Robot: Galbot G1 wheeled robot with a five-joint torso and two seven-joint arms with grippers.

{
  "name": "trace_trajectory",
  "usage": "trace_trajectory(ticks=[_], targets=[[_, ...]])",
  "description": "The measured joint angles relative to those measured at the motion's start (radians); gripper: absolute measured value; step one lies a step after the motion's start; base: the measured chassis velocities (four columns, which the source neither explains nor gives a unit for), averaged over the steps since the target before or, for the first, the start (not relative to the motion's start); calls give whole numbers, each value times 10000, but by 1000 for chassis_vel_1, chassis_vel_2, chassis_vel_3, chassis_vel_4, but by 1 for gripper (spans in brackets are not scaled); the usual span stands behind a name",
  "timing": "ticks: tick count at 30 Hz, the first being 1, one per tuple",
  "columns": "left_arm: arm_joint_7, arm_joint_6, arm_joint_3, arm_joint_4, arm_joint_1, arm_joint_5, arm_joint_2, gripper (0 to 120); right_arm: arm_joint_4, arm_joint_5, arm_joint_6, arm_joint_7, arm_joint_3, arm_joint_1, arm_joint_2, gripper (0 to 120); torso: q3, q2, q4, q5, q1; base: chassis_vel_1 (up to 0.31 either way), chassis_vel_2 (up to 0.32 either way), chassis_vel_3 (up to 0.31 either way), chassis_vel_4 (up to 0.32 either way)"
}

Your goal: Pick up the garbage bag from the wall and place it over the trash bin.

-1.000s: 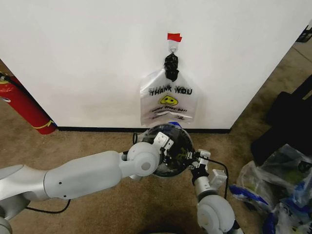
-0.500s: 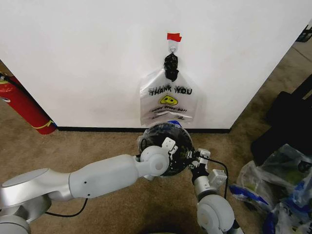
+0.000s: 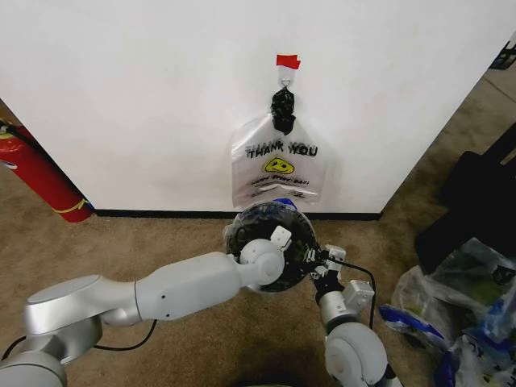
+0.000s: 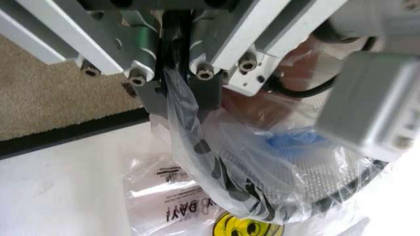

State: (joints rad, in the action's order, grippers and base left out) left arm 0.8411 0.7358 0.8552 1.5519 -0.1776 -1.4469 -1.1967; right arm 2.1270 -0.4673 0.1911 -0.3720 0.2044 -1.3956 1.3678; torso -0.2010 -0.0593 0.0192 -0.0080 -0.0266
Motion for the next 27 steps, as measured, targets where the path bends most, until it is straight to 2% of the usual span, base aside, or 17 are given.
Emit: trace_trajectory(ticks=[5, 15, 21, 27], targets=[[-147, -41, 6, -383, 2, 208, -116, 0, 63, -40, 23, 1, -12, -82, 48, 0, 0, 0, 0, 0, 0, 0, 0, 0, 0], [-432, -298, -27, -278, -205, 198, -165, 0, 143, -367, 162, -90, -98, -107, 245, 0, 0, 0, 0, 0, -1, 0, 0, 0, 0], [-593, -334, 70, -507, -78, 436, -208, 0, 343, -538, 270, -168, -42, -144, 226, 0, 1, 1, 0, -1, 0, 0, 0, 0, 0], [-598, -330, 53, -132, -18, 396, 53, 0, 317, -604, 280, -223, 58, -154, 122, 0, 0, 2, 1, -2, 0, 0, 0, 0, 0]])
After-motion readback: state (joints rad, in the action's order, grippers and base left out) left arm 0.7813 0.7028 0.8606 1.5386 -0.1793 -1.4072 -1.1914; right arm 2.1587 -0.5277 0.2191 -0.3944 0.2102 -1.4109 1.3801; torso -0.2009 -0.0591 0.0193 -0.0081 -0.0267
